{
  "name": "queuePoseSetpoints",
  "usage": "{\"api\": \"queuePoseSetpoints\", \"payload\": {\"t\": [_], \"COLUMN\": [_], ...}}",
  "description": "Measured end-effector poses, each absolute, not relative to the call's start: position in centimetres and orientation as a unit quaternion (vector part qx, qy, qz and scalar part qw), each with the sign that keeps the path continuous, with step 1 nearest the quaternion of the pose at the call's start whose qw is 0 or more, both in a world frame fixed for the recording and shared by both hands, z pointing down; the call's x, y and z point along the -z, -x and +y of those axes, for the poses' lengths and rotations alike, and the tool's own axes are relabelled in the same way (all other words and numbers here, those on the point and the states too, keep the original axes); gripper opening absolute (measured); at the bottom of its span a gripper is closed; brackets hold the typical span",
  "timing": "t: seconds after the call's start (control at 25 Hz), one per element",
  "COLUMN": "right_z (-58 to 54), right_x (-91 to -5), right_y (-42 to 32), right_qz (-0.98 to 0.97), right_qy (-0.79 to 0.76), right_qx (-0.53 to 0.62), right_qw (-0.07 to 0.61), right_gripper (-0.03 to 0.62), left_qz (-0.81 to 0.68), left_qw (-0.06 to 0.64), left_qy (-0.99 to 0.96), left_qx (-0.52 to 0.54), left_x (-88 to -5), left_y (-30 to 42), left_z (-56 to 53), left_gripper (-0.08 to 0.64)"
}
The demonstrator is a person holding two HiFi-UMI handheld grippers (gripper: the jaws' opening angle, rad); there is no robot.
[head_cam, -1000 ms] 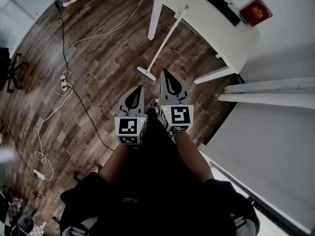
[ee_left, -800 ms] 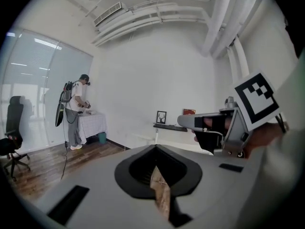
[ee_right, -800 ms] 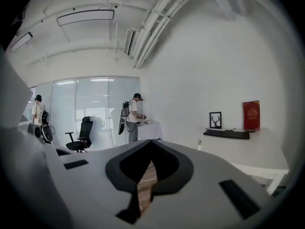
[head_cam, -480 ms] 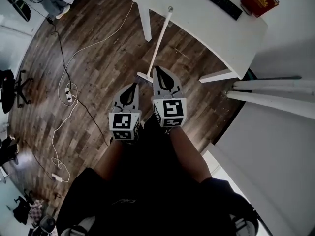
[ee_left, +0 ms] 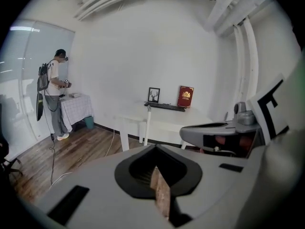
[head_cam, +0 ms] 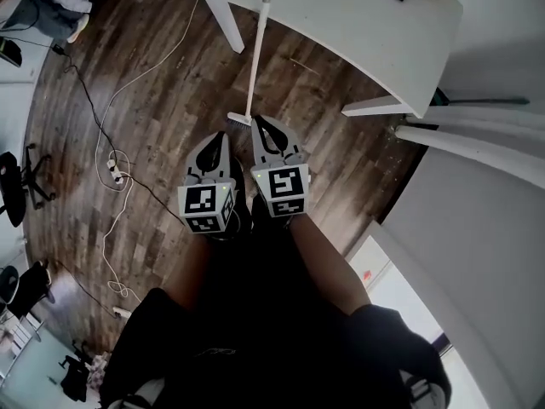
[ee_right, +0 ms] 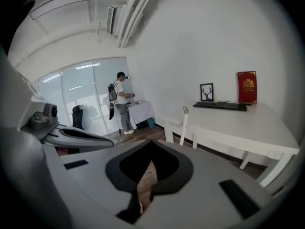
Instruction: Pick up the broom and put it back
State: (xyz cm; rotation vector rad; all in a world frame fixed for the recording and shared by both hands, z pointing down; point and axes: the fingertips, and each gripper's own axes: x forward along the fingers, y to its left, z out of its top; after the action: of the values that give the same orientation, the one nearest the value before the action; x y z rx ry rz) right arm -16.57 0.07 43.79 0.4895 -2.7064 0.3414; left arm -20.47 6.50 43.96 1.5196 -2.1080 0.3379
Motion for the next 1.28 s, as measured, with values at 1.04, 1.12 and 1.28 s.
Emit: {"api": "queuePoseSetpoints", "payload": {"t": [1.04,1.12,1.28], "right_z": [-13.1,-14.4,-16.7], "right_x": [-67.2,-69.2,-72.5], "right_y": [29.2,30.1,31.1], "right_qz": [-0.885,-0.878,-0.868], "right_qy": [-0.273,-0.279,-0.287], "right_qx": [-0.214,-0.228,-0.226], "right_qw": [0.312,0.316,0.336], "right_gripper": [0.210,0.210,0.218], "left_qz": [-0.689,-0.685,-0.665], "left_qw": [0.319,0.319,0.317], "left_qy": [-0.632,-0.636,-0.655], "left_qx": [-0.153,-0.158,-0.166], "left_x": [-59.5,-59.7,-60.1], "left_y": [34.5,35.4,35.7], "left_z": [-0.7,-0.7,-0.9], "left_gripper": [0.003,0.003,0.002]}}
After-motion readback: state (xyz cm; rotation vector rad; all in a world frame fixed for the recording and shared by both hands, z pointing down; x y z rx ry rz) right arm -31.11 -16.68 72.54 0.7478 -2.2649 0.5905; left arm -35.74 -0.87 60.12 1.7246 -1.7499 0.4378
